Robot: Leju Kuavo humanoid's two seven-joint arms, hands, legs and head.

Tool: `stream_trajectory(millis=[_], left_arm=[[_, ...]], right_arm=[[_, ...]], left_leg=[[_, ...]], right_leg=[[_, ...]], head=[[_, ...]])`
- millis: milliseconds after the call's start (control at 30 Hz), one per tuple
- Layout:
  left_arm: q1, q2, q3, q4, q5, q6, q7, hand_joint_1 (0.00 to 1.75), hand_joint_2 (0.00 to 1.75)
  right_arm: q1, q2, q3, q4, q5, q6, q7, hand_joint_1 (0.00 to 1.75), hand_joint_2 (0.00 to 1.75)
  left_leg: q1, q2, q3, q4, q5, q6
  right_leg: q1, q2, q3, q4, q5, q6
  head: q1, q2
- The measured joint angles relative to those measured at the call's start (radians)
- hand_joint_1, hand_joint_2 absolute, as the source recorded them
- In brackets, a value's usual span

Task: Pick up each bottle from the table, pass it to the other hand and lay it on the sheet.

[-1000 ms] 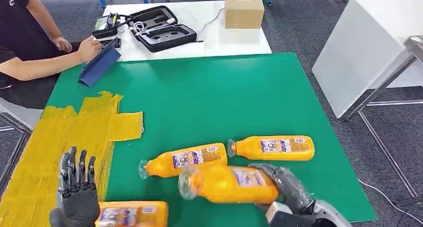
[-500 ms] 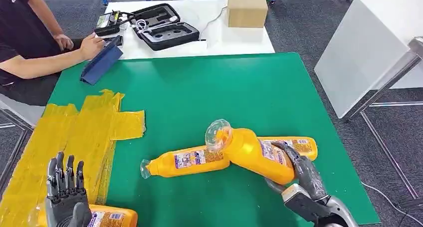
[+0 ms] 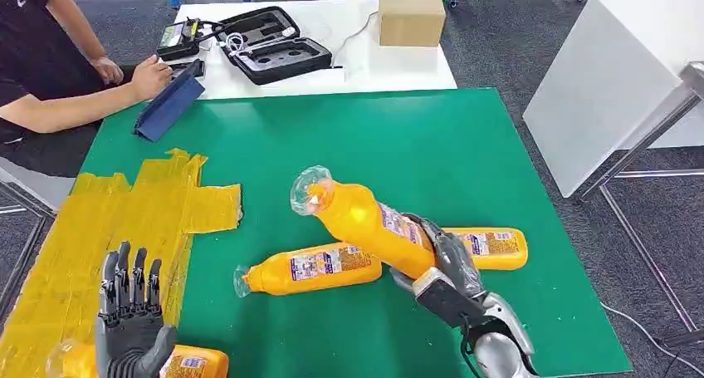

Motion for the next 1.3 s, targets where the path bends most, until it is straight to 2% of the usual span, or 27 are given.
stream_trajectory(millis=[167, 300, 500, 633, 1033, 1300], left_arm=[[-0.002, 0.000, -0.009, 0.000, 0.000, -0.023, 0.014, 0.00, 1.75], [-0.024, 0.000, -0.057, 0.006, -0.006, -0.024, 0.041, 0.00, 1.75], [-0.069, 0.013, -0.180, 0.037, 0.039, 0.018, 0.065, 0.00, 1.75], [-0.086, 0.028, -0.212, 0.049, 0.060, 0.032, 0.062, 0.00, 1.75], [-0.076, 0.052, -0.212, 0.054, 0.050, 0.068, 0.042, 0.00, 1.75], [-0.078, 0.060, -0.192, 0.062, -0.071, 0.193, 0.043, 0.00, 1.75]], right_arm=[[-0.046, 0.024, 0.038, 0.050, -0.003, 0.011, 0.010, 1.75, 1.75], [-0.127, 0.092, 0.106, 0.150, 0.025, 0.013, 0.035, 1.75, 1.75], [-0.282, 0.245, 0.303, 0.372, 0.024, -0.007, 0.058, 1.75, 1.75], [-0.329, 0.303, 0.404, 0.458, 0.015, -0.014, 0.072, 1.75, 1.75], [-0.374, 0.329, 0.510, 0.534, 0.013, -0.016, 0.090, 1.75, 1.75], [-0.341, 0.329, 0.629, 0.552, 0.067, -0.030, 0.083, 1.75, 1.75]], left_leg=[[0.000, 0.001, -0.003, 0.000, 0.000, 0.000], [0.000, 0.003, -0.003, 0.000, 0.000, 0.000], [0.002, 0.002, -0.003, 0.000, 0.001, -0.002], [0.002, 0.000, -0.004, 0.000, 0.001, -0.002], [0.001, 0.001, -0.006, 0.000, 0.001, -0.002], [0.001, 0.001, -0.008, 0.000, 0.001, -0.002]], right_leg=[[0.000, 0.000, -0.002, 0.000, 0.000, 0.000], [0.000, 0.001, -0.003, 0.000, 0.000, 0.000], [0.002, 0.001, -0.003, 0.002, 0.000, 0.000], [0.002, 0.000, -0.004, 0.002, 0.000, 0.000], [0.000, 0.000, -0.006, 0.001, 0.000, 0.000], [0.001, 0.000, -0.009, 0.001, 0.000, 0.000]], head=[[0.001, 0.000], [0.000, 0.000], [0.000, 0.000], [0.000, 0.000], [0.001, 0.000], [0.001, 0.000]])
